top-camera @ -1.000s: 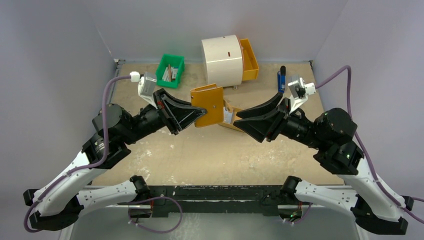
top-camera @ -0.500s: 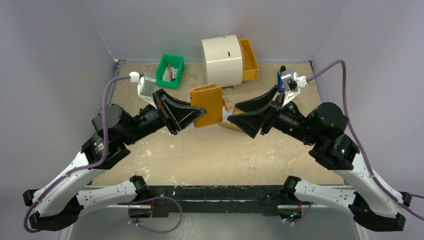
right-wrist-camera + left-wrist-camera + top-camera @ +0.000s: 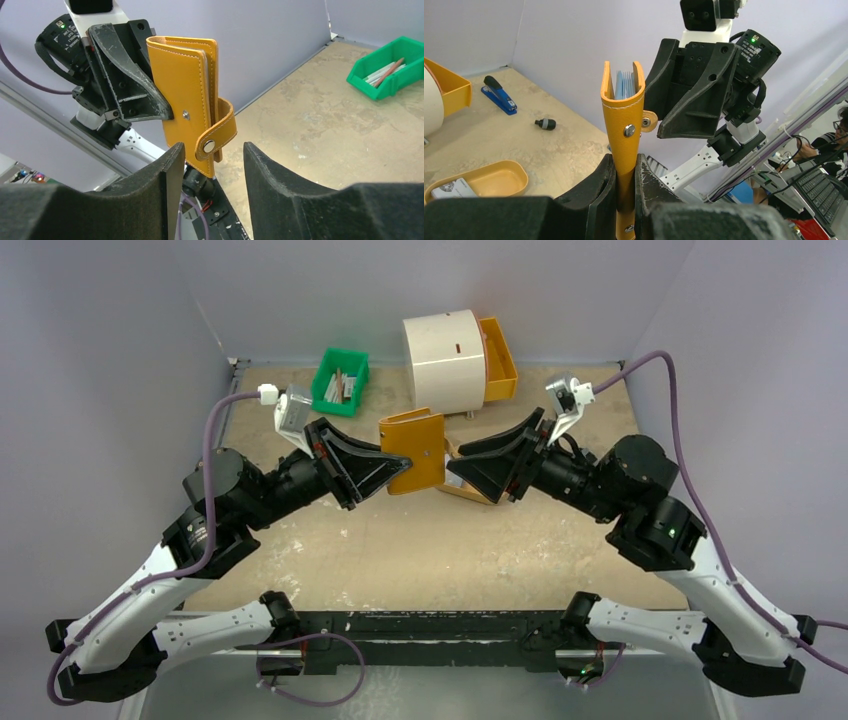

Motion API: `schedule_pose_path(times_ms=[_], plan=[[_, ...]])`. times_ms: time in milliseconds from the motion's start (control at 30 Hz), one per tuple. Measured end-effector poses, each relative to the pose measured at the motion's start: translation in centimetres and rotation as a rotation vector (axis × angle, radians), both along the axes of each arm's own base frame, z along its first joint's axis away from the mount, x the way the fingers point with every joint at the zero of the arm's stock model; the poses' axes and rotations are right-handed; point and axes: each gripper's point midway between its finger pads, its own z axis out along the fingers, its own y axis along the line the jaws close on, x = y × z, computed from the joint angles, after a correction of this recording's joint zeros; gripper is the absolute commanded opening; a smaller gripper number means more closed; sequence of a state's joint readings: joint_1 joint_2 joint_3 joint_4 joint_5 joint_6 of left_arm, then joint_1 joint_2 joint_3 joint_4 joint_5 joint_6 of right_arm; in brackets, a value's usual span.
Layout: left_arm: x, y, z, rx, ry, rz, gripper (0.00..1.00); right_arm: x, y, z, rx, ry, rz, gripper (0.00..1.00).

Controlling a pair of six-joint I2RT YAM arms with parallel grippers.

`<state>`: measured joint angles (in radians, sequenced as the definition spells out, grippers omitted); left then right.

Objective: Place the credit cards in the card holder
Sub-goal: Close the card holder at the center of the board.

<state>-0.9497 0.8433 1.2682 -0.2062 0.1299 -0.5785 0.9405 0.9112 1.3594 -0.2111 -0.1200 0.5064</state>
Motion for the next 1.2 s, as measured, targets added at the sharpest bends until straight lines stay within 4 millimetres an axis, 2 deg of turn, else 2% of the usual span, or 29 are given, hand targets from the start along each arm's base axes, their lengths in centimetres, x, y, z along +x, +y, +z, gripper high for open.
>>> schedule_pose_path(times_ms=[67, 200, 267, 400, 500, 633, 833, 900, 1033, 1200], plan=[[0.0, 0.0, 0.0, 0.0, 0.0, 0.0, 0.0, -0.1, -0.2, 0.2, 0.007, -0.003, -0.004, 0.48], [-0.1, 0.1, 0.1, -0.002, -0.001, 0.0, 0.0, -0.3, -0.8, 0.9, 0.03, -0.016, -0.012, 0.32], [-0.1, 0.1, 0.1, -0.002, -0.002, 0.0, 0.0, -0.4, -0.9, 1.1, 0.037, -0.017, -0.015, 0.34], [-0.1, 0.1, 0.1, -0.003, -0.002, 0.0, 0.0, -0.3, -0.9, 1.1, 0.039, -0.013, -0.014, 0.49], [-0.1, 0.1, 0.1, -0.003, -0.002, 0.0, 0.0, -0.2, -0.7, 0.9, 0.034, -0.01, -0.014, 0.55], [-0.1, 0.1, 0.1, -0.003, -0.002, 0.0, 0.0, -0.1, -0.2, 0.5, 0.021, -0.003, -0.003, 0.54], [-0.1, 0.1, 0.1, -0.003, -0.002, 0.0, 0.0, 0.3, 0.6, -0.2, 0.002, 0.011, 0.003, 0.38], [-0.1, 0.1, 0.1, -0.003, -0.002, 0.0, 0.0, 0.3, 0.6, -0.1, 0.002, 0.011, 0.003, 0.39], [-0.2, 0.2, 0.2, -0.006, -0.004, 0.0, 0.0, 0.1, 0.3, 0.2, 0.012, 0.008, 0.004, 0.51], [-0.2, 0.3, 0.3, -0.01, -0.007, 0.0, 0.0, -0.3, -0.3, 1.2, 0.045, -0.012, 0.004, 0.48]])
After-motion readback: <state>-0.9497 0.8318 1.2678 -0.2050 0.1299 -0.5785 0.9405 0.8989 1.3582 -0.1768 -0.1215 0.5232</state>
